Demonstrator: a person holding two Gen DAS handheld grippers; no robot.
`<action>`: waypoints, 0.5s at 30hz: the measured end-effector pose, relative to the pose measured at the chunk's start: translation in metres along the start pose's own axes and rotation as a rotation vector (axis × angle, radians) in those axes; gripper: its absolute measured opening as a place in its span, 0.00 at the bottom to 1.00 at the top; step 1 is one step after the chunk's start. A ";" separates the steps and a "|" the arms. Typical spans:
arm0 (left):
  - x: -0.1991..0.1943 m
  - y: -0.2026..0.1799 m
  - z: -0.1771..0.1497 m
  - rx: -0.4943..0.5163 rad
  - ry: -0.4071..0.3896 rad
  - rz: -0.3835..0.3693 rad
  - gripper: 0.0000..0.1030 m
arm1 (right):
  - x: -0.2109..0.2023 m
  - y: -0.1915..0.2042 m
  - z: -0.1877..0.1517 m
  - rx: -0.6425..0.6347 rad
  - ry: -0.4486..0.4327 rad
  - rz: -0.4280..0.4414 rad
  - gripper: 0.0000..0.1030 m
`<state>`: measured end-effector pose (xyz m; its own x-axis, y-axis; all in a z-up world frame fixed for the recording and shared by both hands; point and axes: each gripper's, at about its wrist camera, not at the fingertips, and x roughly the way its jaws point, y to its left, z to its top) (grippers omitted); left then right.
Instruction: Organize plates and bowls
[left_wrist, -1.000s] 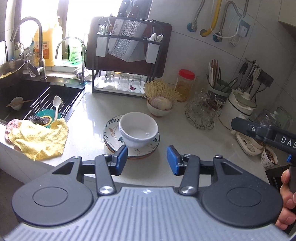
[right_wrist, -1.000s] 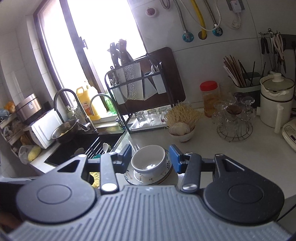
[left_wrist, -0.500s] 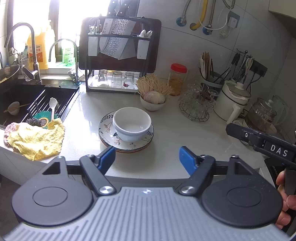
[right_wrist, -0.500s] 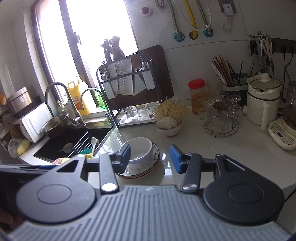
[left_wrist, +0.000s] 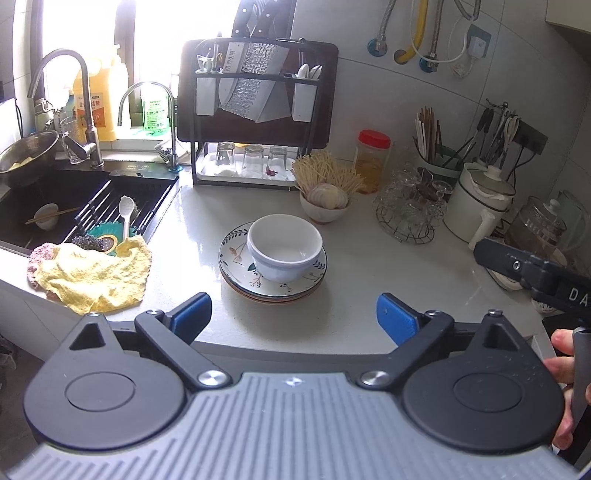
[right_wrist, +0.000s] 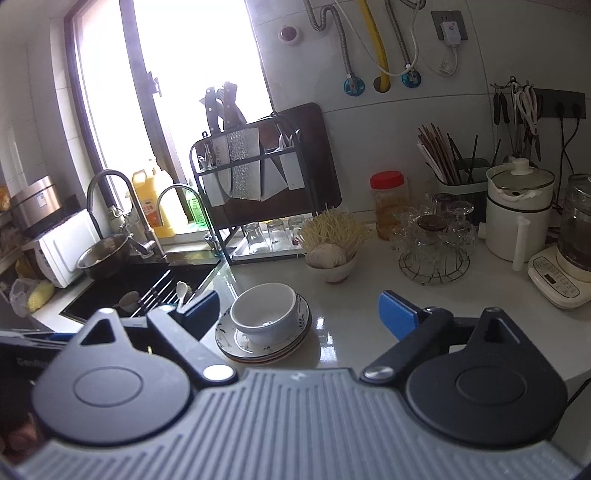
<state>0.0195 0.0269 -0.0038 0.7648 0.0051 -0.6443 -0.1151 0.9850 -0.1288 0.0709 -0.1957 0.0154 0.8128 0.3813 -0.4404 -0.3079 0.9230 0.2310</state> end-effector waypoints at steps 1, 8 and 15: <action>0.000 0.000 0.000 -0.001 0.002 0.002 0.95 | 0.001 0.000 -0.001 0.000 0.007 -0.005 0.92; -0.002 -0.001 0.002 0.026 0.014 0.039 0.96 | 0.004 -0.002 -0.010 0.014 0.042 -0.013 0.92; 0.002 -0.005 0.003 0.039 0.025 0.038 0.96 | 0.002 -0.002 -0.011 -0.002 0.046 -0.028 0.92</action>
<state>0.0239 0.0227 -0.0025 0.7445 0.0388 -0.6665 -0.1188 0.9901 -0.0751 0.0675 -0.1967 0.0042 0.7979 0.3569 -0.4858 -0.2859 0.9336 0.2162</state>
